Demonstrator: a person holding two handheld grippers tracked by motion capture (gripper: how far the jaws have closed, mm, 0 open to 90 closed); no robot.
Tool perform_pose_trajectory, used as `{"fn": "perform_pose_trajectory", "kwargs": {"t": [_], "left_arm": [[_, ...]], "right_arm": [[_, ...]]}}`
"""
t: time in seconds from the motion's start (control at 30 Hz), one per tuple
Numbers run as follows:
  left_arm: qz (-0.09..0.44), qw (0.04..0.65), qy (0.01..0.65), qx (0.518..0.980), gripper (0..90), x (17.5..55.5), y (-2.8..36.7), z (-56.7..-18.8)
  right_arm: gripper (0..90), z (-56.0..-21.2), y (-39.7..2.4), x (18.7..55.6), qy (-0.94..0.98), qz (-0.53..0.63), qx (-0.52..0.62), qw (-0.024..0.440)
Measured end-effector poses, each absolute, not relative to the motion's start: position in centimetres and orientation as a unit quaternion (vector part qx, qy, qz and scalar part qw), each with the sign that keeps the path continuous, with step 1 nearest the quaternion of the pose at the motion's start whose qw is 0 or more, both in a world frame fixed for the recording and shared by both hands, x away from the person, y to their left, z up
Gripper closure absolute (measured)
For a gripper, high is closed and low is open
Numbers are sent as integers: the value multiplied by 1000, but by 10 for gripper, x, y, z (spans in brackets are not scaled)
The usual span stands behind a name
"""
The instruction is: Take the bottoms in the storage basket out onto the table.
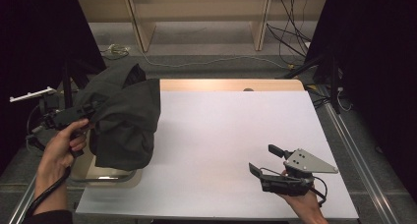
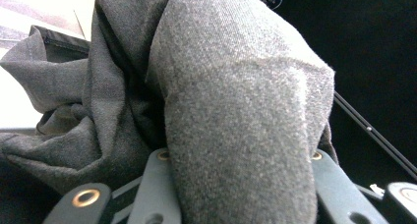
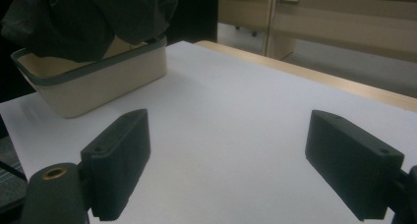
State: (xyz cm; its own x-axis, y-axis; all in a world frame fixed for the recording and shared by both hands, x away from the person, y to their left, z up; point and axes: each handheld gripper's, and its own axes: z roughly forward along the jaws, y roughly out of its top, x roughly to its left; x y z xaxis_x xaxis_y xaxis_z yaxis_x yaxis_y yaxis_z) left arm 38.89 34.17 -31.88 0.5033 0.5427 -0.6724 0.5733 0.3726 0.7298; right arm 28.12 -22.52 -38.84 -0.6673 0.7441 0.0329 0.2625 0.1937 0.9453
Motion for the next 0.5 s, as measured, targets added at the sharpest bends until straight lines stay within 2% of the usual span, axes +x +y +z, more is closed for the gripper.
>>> {"fn": "perform_pose_trajectory", "kwargs": {"t": [0.33, 0.5], "left_arm": [[-20, 680, 478, 555, 686, 387, 323, -306], [-47, 698, 463, 544, 686, 389, 312, -304]], "right_arm": [[178, -389, -225, 282, 740, 535, 341, 225], [178, -389, -225, 282, 741, 533, 340, 225]]}}
